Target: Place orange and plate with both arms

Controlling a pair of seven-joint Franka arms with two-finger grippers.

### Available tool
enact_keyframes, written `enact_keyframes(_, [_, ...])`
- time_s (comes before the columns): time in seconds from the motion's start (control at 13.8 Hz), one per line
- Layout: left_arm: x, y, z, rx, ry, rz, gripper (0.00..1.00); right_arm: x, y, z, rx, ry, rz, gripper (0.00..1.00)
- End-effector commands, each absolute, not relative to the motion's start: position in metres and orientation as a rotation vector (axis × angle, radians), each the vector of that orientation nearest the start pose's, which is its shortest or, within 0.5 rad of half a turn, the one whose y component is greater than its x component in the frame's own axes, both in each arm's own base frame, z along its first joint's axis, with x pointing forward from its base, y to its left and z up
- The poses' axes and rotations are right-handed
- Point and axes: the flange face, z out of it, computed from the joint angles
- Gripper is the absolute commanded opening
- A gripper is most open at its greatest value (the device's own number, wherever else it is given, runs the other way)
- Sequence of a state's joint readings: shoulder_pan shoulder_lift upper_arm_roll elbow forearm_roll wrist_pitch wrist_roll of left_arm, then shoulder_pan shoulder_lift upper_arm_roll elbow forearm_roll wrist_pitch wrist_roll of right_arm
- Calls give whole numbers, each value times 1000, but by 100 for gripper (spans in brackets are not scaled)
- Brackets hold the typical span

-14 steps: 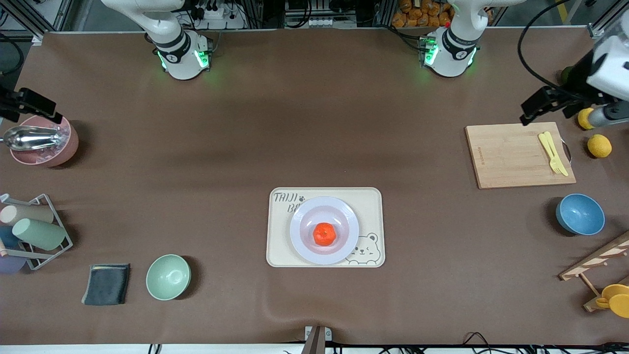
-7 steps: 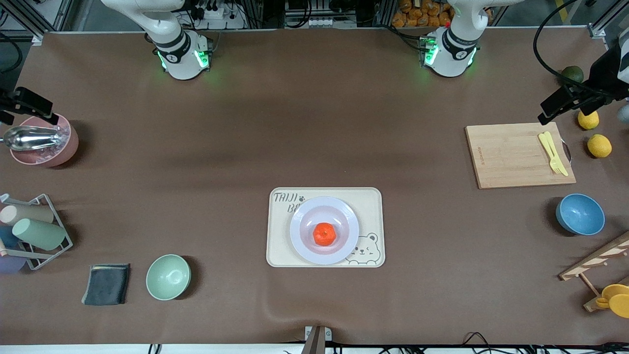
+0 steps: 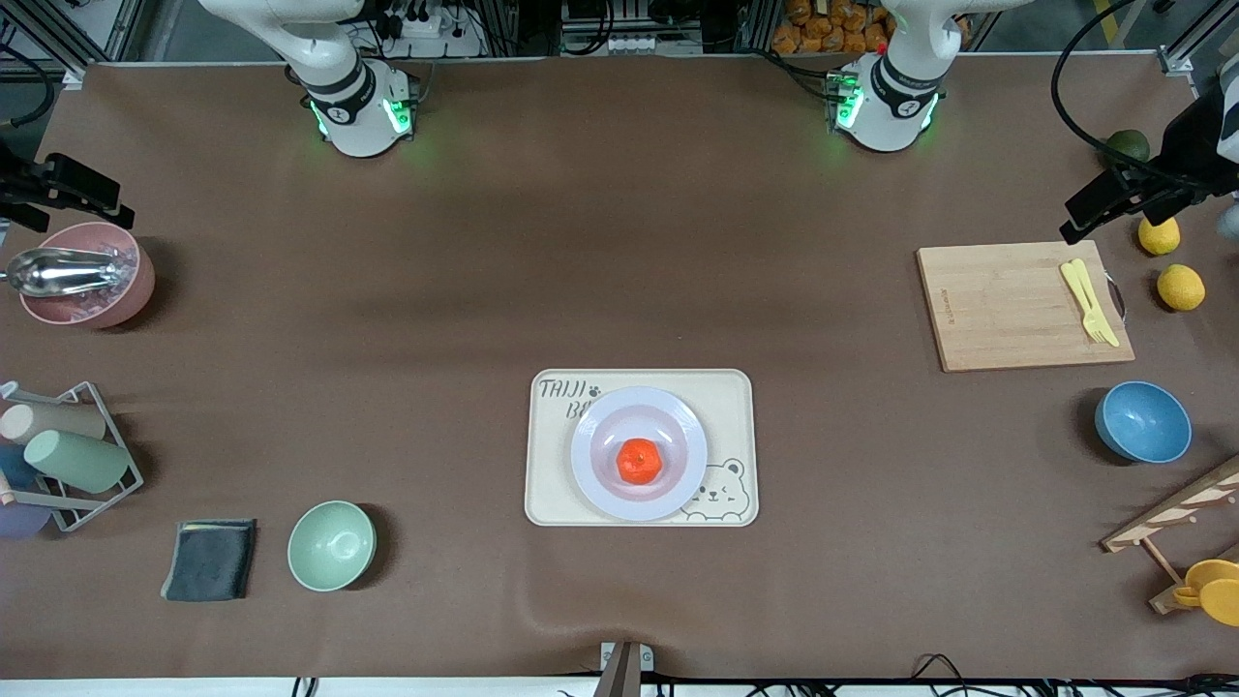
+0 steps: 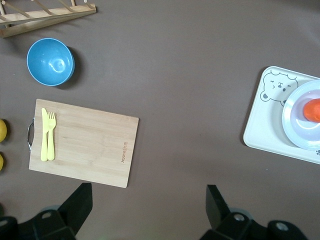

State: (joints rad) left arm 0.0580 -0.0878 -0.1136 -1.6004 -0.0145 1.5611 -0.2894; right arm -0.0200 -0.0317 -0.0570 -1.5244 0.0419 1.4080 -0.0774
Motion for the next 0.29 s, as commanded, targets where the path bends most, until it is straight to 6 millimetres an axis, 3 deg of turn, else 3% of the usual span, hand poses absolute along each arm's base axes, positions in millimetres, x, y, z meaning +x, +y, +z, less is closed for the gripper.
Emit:
enact_keyframes(0.0, [521, -30, 664, -3147, -268, -71, 100, 521, -34, 660, -3076, 11, 109, 100])
enact_keyframes(0.22, [521, -26, 664, -3149, -262, -71, 100, 521, -37, 663, -3076, 20, 100, 100])
